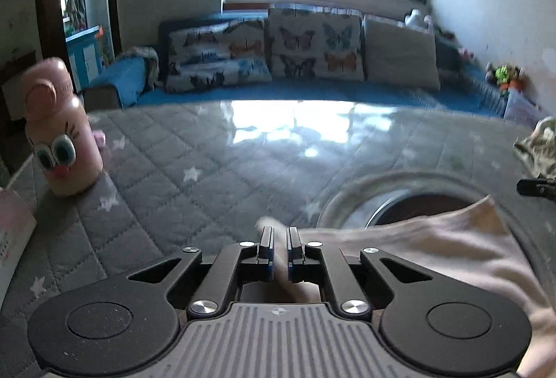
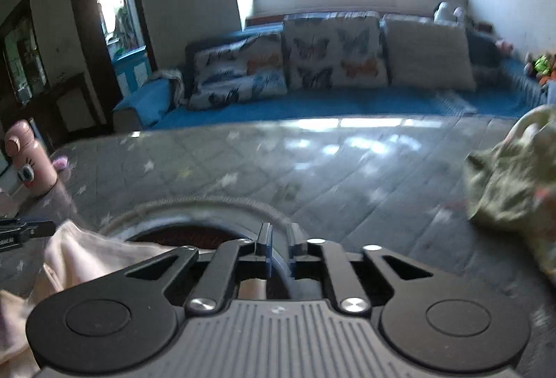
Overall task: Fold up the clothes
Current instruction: 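Grasp the sweatshirt edge with the right gripper while the left gripper holds the hem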
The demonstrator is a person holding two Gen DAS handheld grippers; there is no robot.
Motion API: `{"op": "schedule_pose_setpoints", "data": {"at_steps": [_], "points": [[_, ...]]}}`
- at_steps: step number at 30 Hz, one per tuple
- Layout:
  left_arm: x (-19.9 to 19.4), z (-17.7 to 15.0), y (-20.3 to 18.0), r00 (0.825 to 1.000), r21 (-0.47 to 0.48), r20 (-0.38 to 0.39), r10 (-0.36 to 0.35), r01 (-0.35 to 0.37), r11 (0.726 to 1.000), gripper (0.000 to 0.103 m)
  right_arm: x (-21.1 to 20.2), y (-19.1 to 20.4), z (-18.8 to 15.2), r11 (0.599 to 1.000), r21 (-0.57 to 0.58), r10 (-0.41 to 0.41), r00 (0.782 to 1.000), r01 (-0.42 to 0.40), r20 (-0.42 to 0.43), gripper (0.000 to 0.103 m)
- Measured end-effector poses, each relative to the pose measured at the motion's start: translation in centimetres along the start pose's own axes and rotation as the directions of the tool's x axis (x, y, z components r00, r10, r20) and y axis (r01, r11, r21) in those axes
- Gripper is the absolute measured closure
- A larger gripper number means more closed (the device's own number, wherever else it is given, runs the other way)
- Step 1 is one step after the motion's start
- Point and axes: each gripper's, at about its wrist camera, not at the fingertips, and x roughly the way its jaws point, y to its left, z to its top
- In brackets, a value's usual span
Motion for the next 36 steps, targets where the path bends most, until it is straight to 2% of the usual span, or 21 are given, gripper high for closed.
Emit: {"op": "schedule_pose_setpoints", "data": {"at_steps": [1,3,4,5,10,13,15,17,20,25,30,31,32,36], "points": [[0.2,0.0,0.1,1.000,0.006,-0.010,0.003,-0.003,1.000,0.092,0.7,0.1,-0.2,1.000,-0.006,0.007,1.000,-0.008,-0.024,0.092],[0.3,-0.1,0.4,1.000,0.002,-0.012,0.003,-0.003,1.000,0.079,2.0,0.3,-0.8,1.000,-0.012,0.019,0.998,-0.020,-0.066,0.091],[0.3,-0.1,0.5,1.000,-0.003,-0.013,0.003,-0.003,1.000,0.065,2.6,0.3,-1.1,1.000,-0.010,0.024,0.996,-0.025,-0.083,0.090],[0.3,-0.2,0.6,1.000,-0.007,-0.013,0.002,-0.002,1.000,0.061,3.0,0.3,-1.3,1.000,-0.008,0.028,0.996,-0.029,-0.090,0.090],[1.0,0.1,0.7,1.000,-0.010,-0.023,-0.004,0.004,1.000,0.055,3.2,0.7,-1.5,0.999,0.008,0.053,0.997,-0.053,-0.064,0.090],[1.5,0.3,1.0,0.999,-0.034,-0.035,-0.016,0.015,0.999,0.054,2.9,1.1,-1.4,0.997,0.000,0.073,0.996,-0.073,-0.046,0.090],[1.9,0.2,1.1,0.999,-0.044,-0.048,-0.026,0.024,0.999,0.056,3.2,1.2,-1.4,0.998,-0.007,0.066,0.996,-0.067,-0.054,0.085],[2.2,0.2,0.9,0.998,-0.039,-0.060,-0.028,0.026,0.999,0.059,3.5,1.3,-1.4,0.998,-0.014,0.057,0.996,-0.058,-0.063,0.085],[2.5,0.1,0.5,0.997,-0.016,-0.068,-0.032,0.031,0.999,0.077,3.5,1.5,-1.6,0.997,-0.024,0.076,0.995,-0.078,-0.067,0.085],[2.4,0.3,0.3,0.998,-0.001,-0.059,-0.038,0.038,0.999,0.090,3.0,1.7,-1.4,0.995,-0.038,0.093,0.994,-0.096,-0.061,0.085],[2.0,0.7,0.1,0.999,0.016,-0.040,-0.036,0.037,0.999,0.093,3.7,1.6,-1.6,0.996,-0.039,0.074,0.995,-0.077,-0.074,0.086],[1.9,0.8,0.0,0.999,0.020,-0.036,-0.036,0.037,0.999,0.093,3.7,1.6,-1.7,0.997,-0.040,0.067,0.995,-0.070,-0.073,0.094],[1.8,0.9,0.0,0.999,0.022,-0.031,-0.036,0.037,0.999,0.094,3.5,1.6,-1.6,0.997,-0.047,0.052,0.997,-0.055,-0.064,0.100],[1.6,1.6,0.0,0.999,0.020,-0.003,-0.041,0.041,0.999,0.095,2.0,1.8,-0.7,0.998,-0.055,0.026,0.999,-0.025,0.018,0.100]]}}
